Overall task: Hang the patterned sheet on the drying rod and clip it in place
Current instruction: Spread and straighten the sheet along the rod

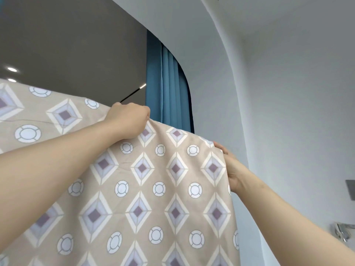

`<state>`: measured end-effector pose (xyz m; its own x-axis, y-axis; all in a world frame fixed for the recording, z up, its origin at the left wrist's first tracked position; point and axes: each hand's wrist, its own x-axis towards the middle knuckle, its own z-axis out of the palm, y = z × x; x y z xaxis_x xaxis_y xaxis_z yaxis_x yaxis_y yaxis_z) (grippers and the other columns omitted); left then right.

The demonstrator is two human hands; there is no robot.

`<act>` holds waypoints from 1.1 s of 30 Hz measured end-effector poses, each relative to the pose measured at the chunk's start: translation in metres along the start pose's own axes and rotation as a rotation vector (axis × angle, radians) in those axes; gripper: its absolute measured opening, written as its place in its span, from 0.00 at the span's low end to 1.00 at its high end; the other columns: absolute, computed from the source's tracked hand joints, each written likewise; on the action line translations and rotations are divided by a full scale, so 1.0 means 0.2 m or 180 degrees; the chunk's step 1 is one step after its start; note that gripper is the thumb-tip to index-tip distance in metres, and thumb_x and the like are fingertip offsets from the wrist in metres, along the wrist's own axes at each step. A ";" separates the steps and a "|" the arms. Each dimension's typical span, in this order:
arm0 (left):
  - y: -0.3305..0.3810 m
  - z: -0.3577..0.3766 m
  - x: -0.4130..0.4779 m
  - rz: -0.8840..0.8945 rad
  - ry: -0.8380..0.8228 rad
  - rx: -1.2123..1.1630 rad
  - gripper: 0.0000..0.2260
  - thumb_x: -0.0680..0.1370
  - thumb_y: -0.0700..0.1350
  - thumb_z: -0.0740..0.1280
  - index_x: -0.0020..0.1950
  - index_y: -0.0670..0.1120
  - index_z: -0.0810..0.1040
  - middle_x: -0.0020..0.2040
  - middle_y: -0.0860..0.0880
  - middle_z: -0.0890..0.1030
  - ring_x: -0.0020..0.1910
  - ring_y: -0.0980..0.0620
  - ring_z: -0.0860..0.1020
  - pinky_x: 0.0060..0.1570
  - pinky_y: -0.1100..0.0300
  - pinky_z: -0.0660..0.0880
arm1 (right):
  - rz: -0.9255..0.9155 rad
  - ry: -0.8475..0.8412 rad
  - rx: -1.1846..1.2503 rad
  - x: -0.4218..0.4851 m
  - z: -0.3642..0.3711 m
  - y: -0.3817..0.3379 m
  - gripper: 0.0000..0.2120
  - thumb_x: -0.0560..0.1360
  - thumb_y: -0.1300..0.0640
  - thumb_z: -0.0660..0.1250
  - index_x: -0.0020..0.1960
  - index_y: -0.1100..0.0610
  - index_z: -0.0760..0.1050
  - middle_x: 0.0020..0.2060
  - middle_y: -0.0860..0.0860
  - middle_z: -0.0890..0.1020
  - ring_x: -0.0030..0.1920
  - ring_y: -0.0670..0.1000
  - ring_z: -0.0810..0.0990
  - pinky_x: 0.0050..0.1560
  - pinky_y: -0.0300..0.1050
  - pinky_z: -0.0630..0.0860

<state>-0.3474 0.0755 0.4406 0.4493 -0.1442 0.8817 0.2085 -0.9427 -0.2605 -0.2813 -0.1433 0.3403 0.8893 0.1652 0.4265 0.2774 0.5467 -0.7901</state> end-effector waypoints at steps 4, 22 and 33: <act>0.00 0.01 -0.01 0.0045 0.0033 0.0048 0.10 0.78 0.36 0.53 0.45 0.50 0.66 0.46 0.51 0.76 0.42 0.48 0.69 0.44 0.56 0.59 | -0.0374 0.0633 -0.0555 0.01 0.05 -0.01 0.07 0.76 0.67 0.62 0.49 0.59 0.76 0.32 0.54 0.76 0.32 0.53 0.74 0.33 0.42 0.75; 0.00 0.04 -0.03 -0.0065 0.0303 -0.0010 0.08 0.80 0.41 0.53 0.52 0.48 0.71 0.49 0.50 0.79 0.48 0.47 0.75 0.46 0.56 0.58 | -0.2002 0.0873 -0.2288 0.01 0.00 -0.23 0.13 0.75 0.67 0.56 0.45 0.55 0.77 0.36 0.49 0.79 0.38 0.50 0.77 0.38 0.41 0.73; 0.19 -0.02 -0.02 0.0141 -0.0071 -0.1385 0.12 0.81 0.49 0.55 0.51 0.48 0.76 0.42 0.53 0.76 0.47 0.50 0.71 0.53 0.53 0.61 | -0.0885 0.0190 -0.0884 -0.08 0.13 -0.30 0.16 0.75 0.71 0.49 0.39 0.61 0.74 0.29 0.53 0.80 0.28 0.51 0.79 0.33 0.43 0.78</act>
<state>-0.3454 0.0390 0.4284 0.4694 -0.1854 0.8633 -0.1949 -0.9753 -0.1035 -0.3211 -0.1573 0.3919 0.7836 -0.0104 0.6211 0.5912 0.3197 -0.7405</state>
